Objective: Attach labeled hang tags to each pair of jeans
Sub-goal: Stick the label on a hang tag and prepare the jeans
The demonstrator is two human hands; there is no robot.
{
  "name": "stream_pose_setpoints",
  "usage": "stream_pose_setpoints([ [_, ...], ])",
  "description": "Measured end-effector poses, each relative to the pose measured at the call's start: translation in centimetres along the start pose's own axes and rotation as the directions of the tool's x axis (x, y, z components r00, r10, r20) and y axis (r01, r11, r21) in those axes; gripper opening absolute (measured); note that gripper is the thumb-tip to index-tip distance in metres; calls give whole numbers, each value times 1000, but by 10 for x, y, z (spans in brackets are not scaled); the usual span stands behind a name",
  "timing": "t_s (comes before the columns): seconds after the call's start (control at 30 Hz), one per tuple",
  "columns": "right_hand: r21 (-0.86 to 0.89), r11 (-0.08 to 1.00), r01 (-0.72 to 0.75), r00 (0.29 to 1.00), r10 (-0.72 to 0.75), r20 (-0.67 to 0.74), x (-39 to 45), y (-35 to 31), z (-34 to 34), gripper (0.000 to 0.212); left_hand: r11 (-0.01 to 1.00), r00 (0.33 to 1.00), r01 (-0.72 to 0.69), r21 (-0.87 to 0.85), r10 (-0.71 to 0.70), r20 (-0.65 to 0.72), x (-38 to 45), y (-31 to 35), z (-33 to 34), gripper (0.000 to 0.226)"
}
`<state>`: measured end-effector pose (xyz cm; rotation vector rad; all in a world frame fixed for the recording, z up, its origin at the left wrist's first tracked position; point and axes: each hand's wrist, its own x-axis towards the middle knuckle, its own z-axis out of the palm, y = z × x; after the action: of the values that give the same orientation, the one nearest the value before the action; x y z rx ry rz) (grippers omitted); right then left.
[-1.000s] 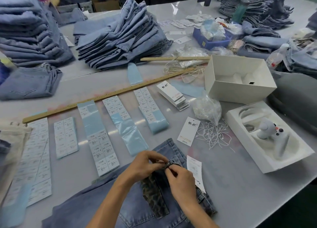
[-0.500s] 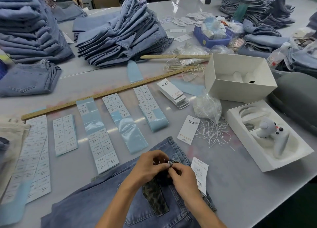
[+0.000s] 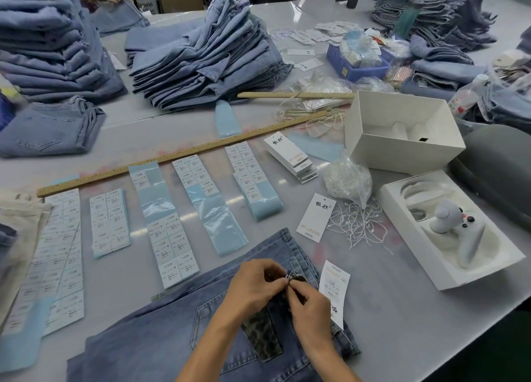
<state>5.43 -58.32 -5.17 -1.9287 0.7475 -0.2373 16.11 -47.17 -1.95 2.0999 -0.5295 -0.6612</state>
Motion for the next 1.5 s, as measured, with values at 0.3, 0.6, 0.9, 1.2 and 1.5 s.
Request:
stream_pose_setpoints([
  [0.3,-2,1000,-2,997,2,-81,-3,7,7,19,996,988,90,-25,-86,126,9,4,3,5],
  [0.6,-91,990,111,989,-120,-90,-8,12,7,17,965,925,177,-195,-95,368,16,-6,-12,8],
  [0.9,-171,945,279,946,-301,-122,-12,-6,4,27,773,962,236,-590,-99,254,9,-21,-19,6],
  [1.2,-476,780,407,911,-385,150,-14,-12,-36,77,393,953,49,-918,-295,-75,-6,-25,-38,16],
  [1.5,-492,831,260,959,-280,33,28,-8,-37,23,646,976,-43,-762,-136,-171,-13,-12,-53,16],
])
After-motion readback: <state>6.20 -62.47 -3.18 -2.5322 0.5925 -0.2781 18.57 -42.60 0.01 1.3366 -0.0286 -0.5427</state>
